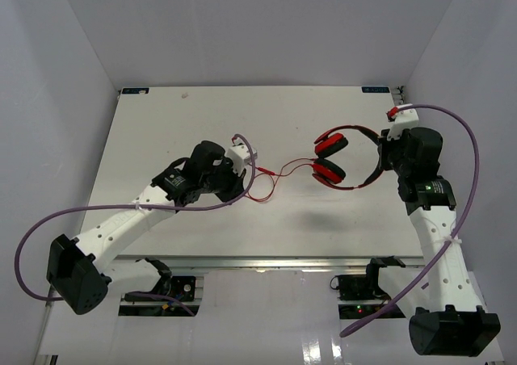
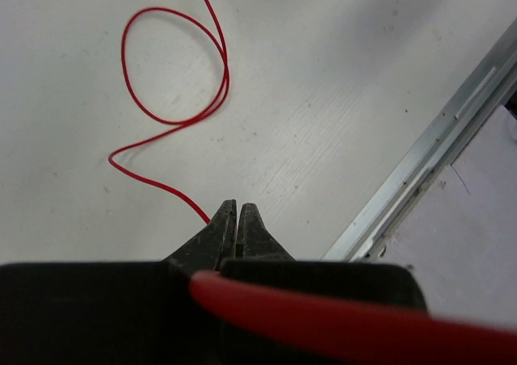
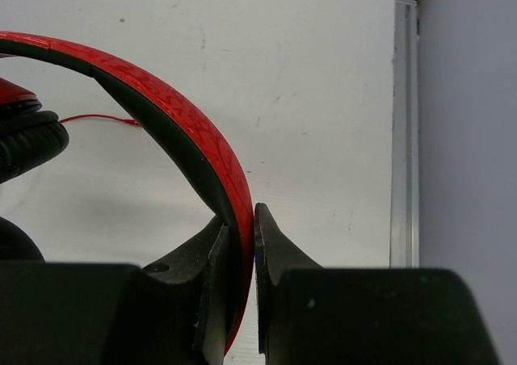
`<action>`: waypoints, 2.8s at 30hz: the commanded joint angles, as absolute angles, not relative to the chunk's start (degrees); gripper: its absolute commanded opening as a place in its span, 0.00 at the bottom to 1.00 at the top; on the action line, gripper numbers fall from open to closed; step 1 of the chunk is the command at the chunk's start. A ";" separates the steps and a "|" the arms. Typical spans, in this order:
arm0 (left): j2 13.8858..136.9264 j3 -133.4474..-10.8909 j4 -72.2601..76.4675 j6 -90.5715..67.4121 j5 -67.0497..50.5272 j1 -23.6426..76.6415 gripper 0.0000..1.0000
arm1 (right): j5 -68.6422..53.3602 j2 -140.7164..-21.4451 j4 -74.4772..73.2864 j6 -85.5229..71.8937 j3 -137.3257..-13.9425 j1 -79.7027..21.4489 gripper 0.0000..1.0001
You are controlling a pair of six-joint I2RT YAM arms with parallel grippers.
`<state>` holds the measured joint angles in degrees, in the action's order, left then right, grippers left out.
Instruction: Wrap the headphones
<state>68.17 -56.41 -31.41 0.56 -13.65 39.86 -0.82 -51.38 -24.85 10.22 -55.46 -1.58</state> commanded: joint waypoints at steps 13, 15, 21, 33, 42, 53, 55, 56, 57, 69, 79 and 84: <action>58.86 -68.98 -48.80 1.47 -23.64 39.81 0.00 | 2.01 -54.22 -15.17 12.37 -46.81 -0.65 0.08; 61.09 -72.20 -49.31 2.27 -23.75 39.81 0.00 | -1.62 -56.52 -16.32 13.90 -48.08 -0.81 0.08; 73.34 -87.87 -54.17 7.56 -22.97 41.21 0.00 | -7.40 -60.94 -16.53 16.01 -49.35 -6.61 0.08; 87.80 -104.91 -59.24 15.17 -8.73 51.57 0.00 | -1.64 -72.55 -12.09 16.74 -60.30 -21.82 0.08; 84.37 -102.39 -57.06 21.19 2.87 51.59 0.00 | -24.86 -68.46 -14.45 27.45 -55.57 -22.56 0.08; 80.58 -102.87 -47.05 28.17 5.14 51.59 0.00 | -29.61 -68.74 -20.24 29.50 -51.28 -25.54 0.08; 81.15 -103.26 -46.59 28.82 5.34 51.59 0.00 | -32.44 -68.30 -20.13 28.29 -51.11 -26.18 0.08; 81.79 -103.18 -46.37 28.99 5.87 51.57 0.00 | -35.12 -68.00 -20.20 27.37 -51.46 -26.33 0.08; 82.70 -102.78 -46.08 29.16 6.45 51.51 0.00 | -37.47 -67.55 -20.37 26.06 -52.14 -26.44 0.08; 84.25 -93.42 -35.26 22.68 -6.74 40.22 0.00 | -54.23 -63.31 -21.34 15.75 -60.26 -26.80 0.08; 84.59 -87.63 -29.59 16.51 -13.29 38.34 0.00 | -63.54 -63.19 -14.90 4.22 -62.14 -26.80 0.08; 82.16 -81.32 -25.78 12.23 -16.23 37.76 0.00 | -64.80 -62.86 -12.57 0.78 -64.24 -26.53 0.08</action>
<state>86.46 -85.71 -31.02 16.85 -12.36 38.65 -59.03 -63.86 -17.41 7.09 -59.30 -26.42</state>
